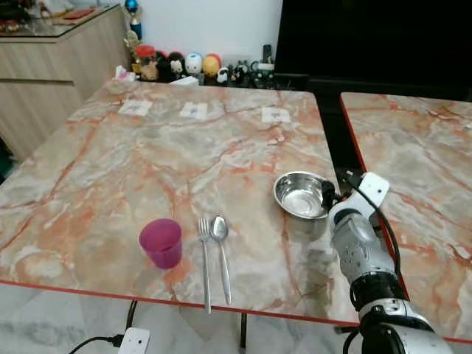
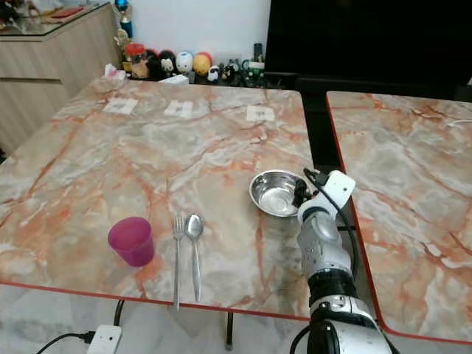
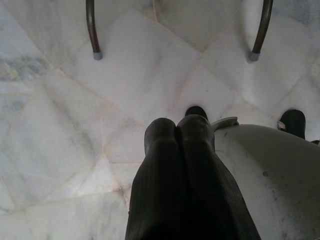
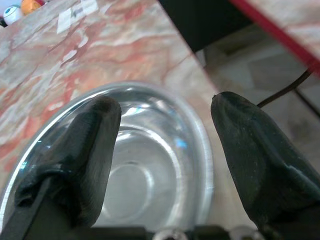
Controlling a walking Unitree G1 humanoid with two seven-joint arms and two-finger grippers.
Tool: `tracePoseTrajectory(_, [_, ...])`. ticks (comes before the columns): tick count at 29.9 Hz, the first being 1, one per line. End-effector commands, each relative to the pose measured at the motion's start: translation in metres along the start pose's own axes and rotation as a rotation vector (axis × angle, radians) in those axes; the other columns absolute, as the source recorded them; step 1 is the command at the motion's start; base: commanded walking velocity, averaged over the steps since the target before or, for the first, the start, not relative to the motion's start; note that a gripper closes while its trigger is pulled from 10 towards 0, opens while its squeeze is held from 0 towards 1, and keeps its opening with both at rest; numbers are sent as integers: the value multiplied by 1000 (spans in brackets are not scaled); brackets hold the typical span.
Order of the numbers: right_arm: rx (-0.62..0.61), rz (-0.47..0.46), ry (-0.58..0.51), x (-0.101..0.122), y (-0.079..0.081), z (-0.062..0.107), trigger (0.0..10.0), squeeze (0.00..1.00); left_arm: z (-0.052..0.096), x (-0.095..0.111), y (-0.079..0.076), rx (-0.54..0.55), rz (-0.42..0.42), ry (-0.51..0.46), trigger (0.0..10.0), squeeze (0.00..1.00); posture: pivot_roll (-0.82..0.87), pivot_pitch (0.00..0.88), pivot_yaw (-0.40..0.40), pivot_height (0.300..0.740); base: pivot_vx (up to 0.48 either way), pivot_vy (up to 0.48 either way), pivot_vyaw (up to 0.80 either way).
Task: Setting the table
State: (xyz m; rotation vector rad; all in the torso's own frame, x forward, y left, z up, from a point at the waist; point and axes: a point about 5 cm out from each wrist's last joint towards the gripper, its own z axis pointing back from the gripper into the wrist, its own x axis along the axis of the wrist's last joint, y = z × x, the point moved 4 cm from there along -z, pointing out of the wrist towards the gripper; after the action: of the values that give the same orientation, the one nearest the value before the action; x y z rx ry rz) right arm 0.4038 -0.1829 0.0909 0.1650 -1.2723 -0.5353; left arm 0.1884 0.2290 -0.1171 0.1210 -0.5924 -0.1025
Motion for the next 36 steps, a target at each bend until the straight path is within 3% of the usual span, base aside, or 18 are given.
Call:
tracePoseTrajectory(1, [-13,-28,30,-4,-2,-1,10000,0,0,-3,1,1,-6,13,10000,0,96,0,-21,740,0,0,0])
tracePoseTrajectory(18, [-17,-41,113,-17,-2,-5,10000,0,0,-3,0,0,-7,15,10000,0,102,0,-24,740,0,0,0])
tracePoseTrajectory(19, [-17,-43,116,-18,-2,-6,4157,0,0,-3,0,0,-7,15,10000,0,102,0,-24,740,0,0,0])
tracePoseTrajectory(21, [-17,-44,116,-18,-2,-6,4157,0,0,-3,0,0,-7,15,10000,0,102,0,-24,740,0,0,0])
tracePoseTrajectory(22, [-15,-47,120,-19,-2,-6,0,0,0,-3,0,0,-8,16,10000,0,102,0,-23,740,0,0,0])
tracePoseTrajectory(36, [-19,-40,141,-26,-2,-5,0,0,0,-3,1,-1,-10,17,10000,0,103,0,-23,740,0,0,0])
